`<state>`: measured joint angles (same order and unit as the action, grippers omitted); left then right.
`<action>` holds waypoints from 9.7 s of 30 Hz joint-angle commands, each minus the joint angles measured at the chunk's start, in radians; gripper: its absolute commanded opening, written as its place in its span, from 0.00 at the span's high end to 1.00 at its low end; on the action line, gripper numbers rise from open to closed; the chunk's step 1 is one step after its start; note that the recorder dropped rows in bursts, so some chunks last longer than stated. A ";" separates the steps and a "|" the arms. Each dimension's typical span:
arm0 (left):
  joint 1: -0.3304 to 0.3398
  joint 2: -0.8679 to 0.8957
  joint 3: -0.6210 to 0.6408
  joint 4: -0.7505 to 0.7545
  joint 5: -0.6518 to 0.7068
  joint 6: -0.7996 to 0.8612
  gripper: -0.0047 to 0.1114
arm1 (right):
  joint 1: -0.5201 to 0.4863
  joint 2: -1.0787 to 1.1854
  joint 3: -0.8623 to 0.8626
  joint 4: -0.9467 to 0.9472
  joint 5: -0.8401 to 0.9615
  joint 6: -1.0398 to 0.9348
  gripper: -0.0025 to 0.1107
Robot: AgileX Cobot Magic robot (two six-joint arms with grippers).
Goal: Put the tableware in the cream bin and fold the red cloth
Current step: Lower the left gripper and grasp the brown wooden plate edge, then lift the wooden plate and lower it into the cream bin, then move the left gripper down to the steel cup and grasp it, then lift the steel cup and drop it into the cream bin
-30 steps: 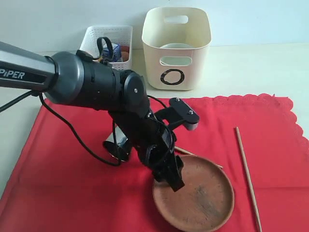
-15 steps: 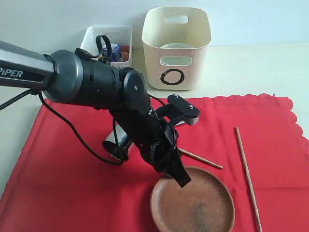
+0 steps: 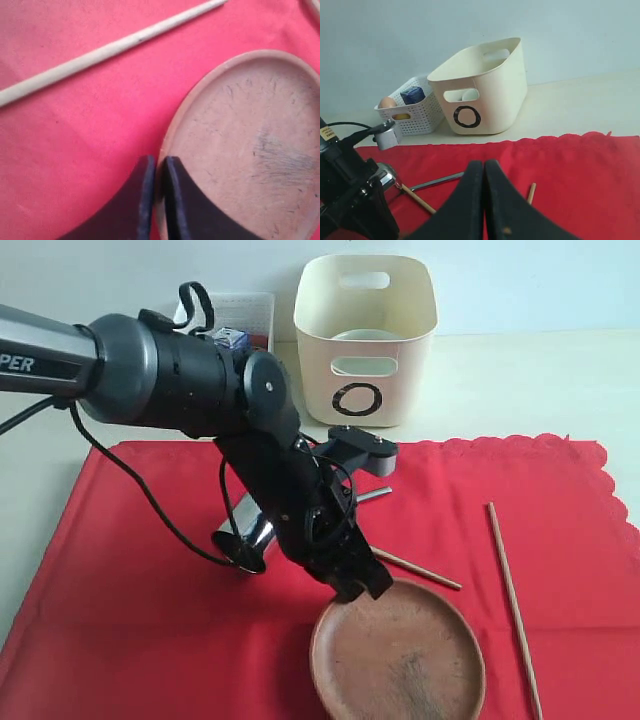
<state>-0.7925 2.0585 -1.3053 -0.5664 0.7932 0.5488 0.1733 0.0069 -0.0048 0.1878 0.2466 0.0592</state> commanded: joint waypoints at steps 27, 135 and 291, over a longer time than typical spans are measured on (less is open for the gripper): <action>0.053 -0.124 -0.058 -0.085 0.111 -0.056 0.96 | 0.000 -0.007 0.005 -0.003 -0.006 -0.006 0.98; 0.351 -0.239 -0.287 -0.128 0.277 0.308 0.96 | 0.000 -0.007 0.005 -0.003 -0.006 -0.006 0.98; 0.353 -0.119 -0.122 -1.178 -0.378 1.066 0.96 | 0.000 -0.007 0.005 -0.003 -0.006 -0.006 0.98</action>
<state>-0.4399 1.8958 -1.3855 -1.7129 0.4133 1.6219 0.1733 0.0069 -0.0048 0.1878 0.2466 0.0592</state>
